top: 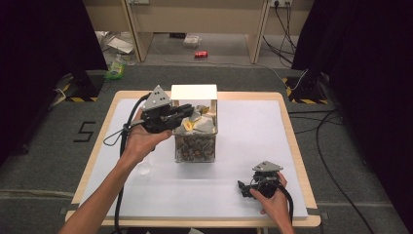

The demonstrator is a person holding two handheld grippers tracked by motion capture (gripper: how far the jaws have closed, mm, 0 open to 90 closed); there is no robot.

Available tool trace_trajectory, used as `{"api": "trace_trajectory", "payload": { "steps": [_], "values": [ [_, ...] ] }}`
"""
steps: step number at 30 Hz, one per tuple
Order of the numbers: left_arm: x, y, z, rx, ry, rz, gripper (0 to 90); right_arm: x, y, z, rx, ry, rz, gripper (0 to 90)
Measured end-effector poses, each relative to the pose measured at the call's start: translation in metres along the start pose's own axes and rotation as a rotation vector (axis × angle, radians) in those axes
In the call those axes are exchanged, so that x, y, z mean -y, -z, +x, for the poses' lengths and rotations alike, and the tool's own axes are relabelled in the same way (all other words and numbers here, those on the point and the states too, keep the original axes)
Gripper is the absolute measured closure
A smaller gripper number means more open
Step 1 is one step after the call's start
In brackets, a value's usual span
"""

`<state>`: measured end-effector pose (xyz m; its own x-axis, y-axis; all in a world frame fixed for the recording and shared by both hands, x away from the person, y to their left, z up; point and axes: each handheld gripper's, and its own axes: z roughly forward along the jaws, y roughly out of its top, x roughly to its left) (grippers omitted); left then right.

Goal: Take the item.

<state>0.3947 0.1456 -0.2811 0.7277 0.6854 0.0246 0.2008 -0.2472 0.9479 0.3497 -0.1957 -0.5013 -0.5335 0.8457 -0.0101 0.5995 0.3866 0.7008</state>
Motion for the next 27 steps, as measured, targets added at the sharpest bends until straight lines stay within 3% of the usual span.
{"api": "trace_trajectory", "payload": {
  "steps": [16, 27],
  "values": [
    [-0.006, 0.038, 0.021, -0.027, 0.021, -0.061, 82.2, 0.0, 0.0, 0.0, 0.001, 0.0, 0.0, 0.4],
    [0.004, 0.063, 0.04, -0.067, 0.038, -0.069, 82.1, 0.0, 0.0, 0.0, 0.0, 0.0, 0.0, 0.4]
  ]
}}
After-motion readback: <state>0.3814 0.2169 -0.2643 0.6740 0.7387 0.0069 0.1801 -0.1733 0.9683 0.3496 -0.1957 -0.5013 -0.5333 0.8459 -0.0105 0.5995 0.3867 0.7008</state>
